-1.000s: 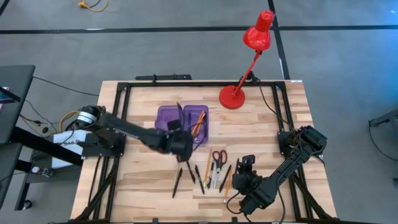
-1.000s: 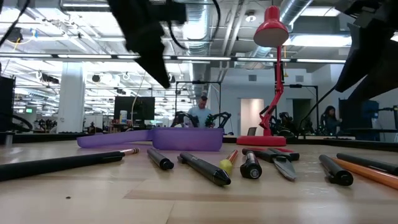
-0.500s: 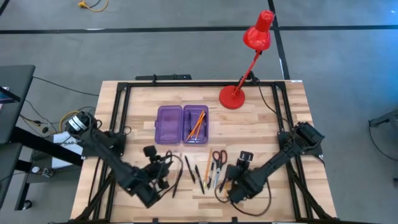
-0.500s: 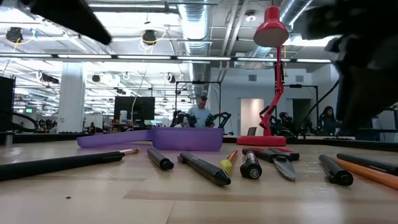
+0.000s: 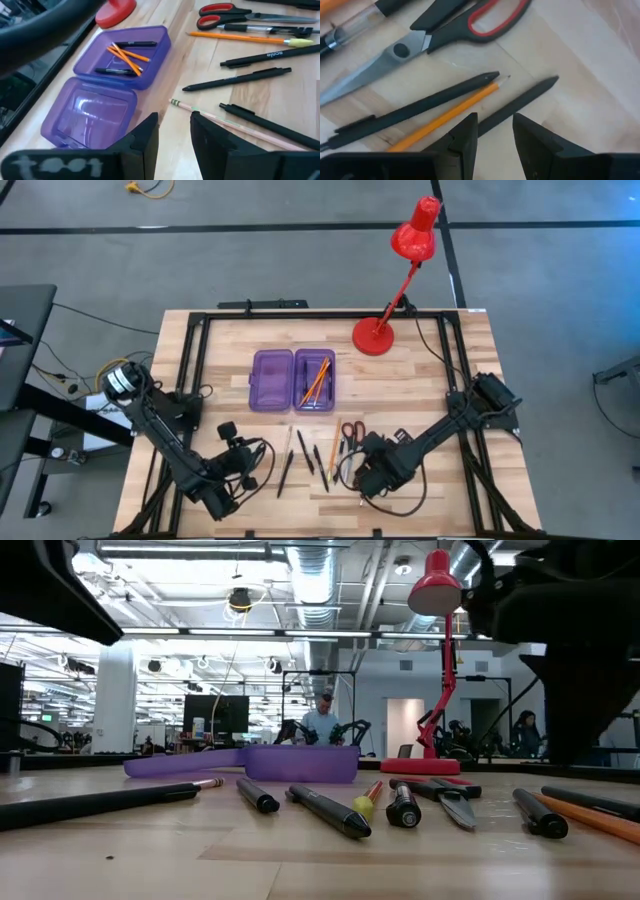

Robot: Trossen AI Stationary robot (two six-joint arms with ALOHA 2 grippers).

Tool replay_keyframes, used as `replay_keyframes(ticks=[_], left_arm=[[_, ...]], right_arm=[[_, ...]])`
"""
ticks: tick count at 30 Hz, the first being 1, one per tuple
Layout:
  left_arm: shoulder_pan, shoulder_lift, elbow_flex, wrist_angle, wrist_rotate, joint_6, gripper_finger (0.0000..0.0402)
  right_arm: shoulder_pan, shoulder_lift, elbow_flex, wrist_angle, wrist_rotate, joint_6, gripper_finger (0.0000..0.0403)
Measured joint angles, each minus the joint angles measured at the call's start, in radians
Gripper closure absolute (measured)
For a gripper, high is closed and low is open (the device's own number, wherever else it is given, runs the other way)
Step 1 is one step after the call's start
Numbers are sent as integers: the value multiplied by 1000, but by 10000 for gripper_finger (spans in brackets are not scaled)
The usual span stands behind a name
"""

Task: Pick & place school supplies into a supply box
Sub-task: Put the black pen into the violet supply box

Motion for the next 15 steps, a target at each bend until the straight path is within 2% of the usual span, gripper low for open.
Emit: replay_keyframes(ticks=[6, 10, 15], left_arm=[[-37, 0, -12, 2, -64, -16, 301], [-54, 0, -12, 4, -86, -17, 301], [-61, 0, -12, 6, -90, -32, 301]], right_arm=[[7, 14, 1, 5, -22, 149, 285], [16, 21, 0, 19, 41, 224, 285], [15, 28, 1, 23, 46, 258, 285]])
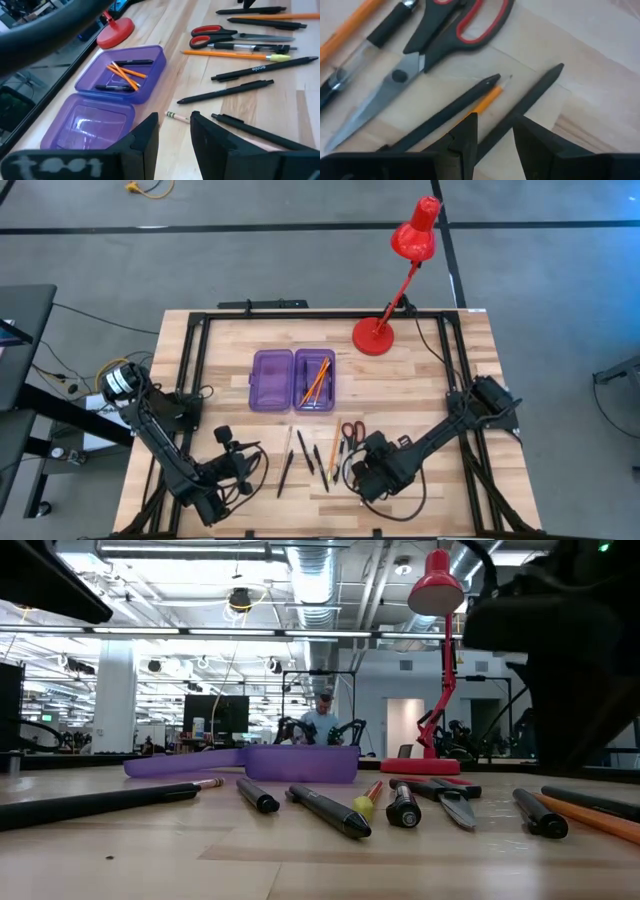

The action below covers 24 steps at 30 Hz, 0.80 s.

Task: Pick & place school supplies into a supply box
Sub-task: Put the black pen into the violet supply box

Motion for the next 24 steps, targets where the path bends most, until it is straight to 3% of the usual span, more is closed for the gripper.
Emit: replay_keyframes(ticks=[12, 20, 24], left_arm=[[0, 0, 1, 0, 0, -32, 301], [0, 0, 2, 3, -20, -35, 301], [0, 0, 2, 3, -20, -35, 301]], right_arm=[[44, 13, -87, 76, -14, 106, 285], [78, 6, -133, 144, -4, 114, 285], [92, 7, -132, 137, -66, 51, 285]])
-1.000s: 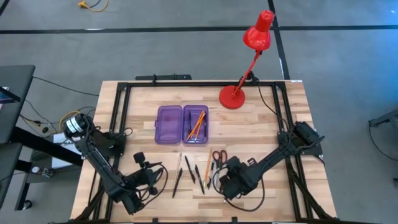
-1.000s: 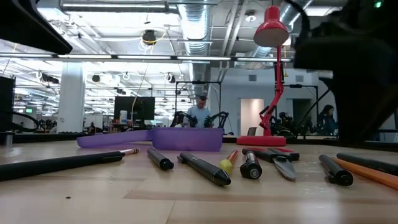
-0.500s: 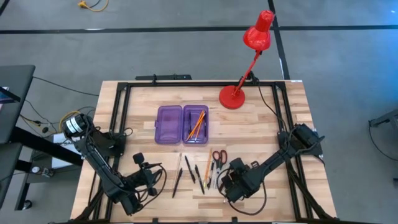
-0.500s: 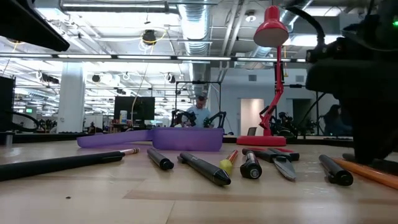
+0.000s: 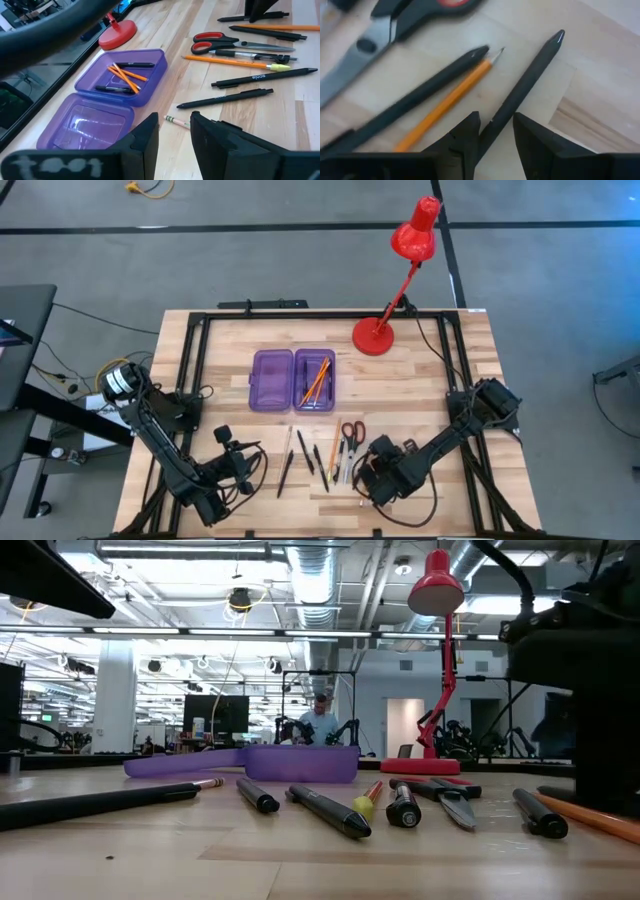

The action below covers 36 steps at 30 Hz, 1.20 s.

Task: Pick & place school supplies into a supply box
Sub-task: Put the black pen into the violet supply box

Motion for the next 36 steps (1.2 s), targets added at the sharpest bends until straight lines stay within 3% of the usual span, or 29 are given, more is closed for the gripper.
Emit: replay_keyframes(ticks=[5, 14, 23, 36], left_arm=[[0, 0, 0, 0, -18, 0, 301], [0, 0, 0, 6, 5, -2, 301], [0, 0, 0, 34, 64, 0, 301], [0, 0, 0, 34, 45, 0, 301]], right_arm=[[15, 0, 2, 0, -42, -82, 305], [20, 0, 2, -5, -46, -106, 392], [22, 1, 2, -68, -32, -104, 397], [22, 13, 172, -421, 48, -74, 402]])
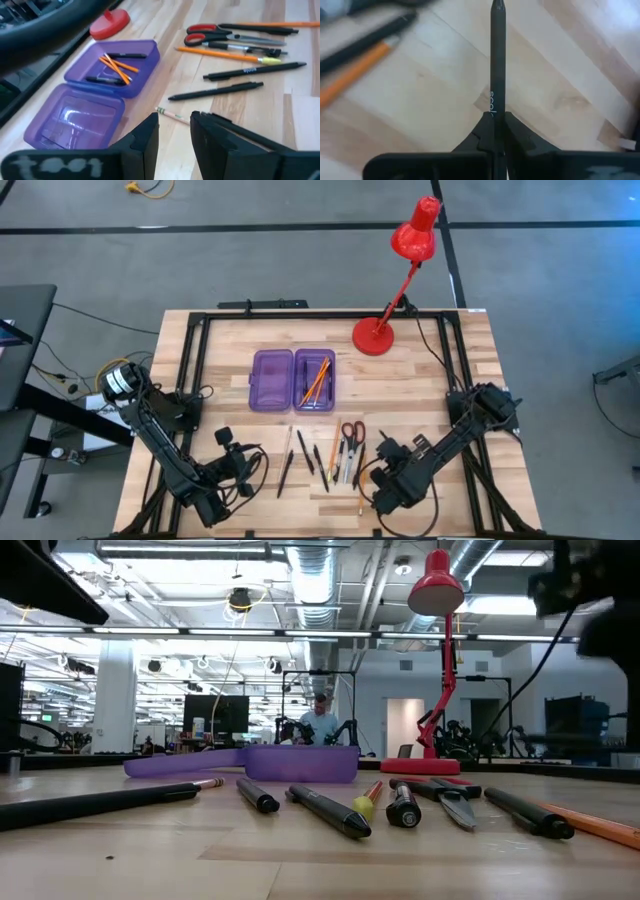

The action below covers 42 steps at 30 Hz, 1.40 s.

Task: Pick & place school supplies into a supply box
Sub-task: Put the black pen into the violet supply box

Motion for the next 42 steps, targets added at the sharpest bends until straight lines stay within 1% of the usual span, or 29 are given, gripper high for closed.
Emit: replay_keyframes(ticks=[5, 11, 13, 17, 23, 28, 32, 35, 39, 42], left_arm=[[0, 0, 0, 0, -50, 0, 301], [0, 0, 0, -1, -53, 0, 301], [0, 0, 0, -1, -53, 0, 301], [0, 0, 0, -1, -59, -1, 301], [0, 0, 0, -1, -89, -21, 301], [0, 0, 0, -1, -91, -29, 301], [0, 0, 0, -1, -98, -39, 301], [0, 0, 0, -1, -104, -43, 301], [0, 0, 0, -1, -106, -43, 301], [0, 0, 0, -1, -106, -45, 301]], right_arm=[[-1, -2, 43, -110, 33, 31, 402], [-16, -4, 64, -233, 46, 41, 402], [-25, -4, 71, -267, 70, 40, 402], [-55, -5, 78, -269, 148, -34, 402], [-133, -5, 78, -248, 239, -167, 402], [-212, -6, 127, -245, 323, -306, 402], [-291, -6, 193, -195, 393, -456, 403], [-355, -6, 247, -108, 430, -593, 402], [-444, -6, 296, 108, 435, -808, 402], [-504, -6, 311, 293, 403, -947, 402]])
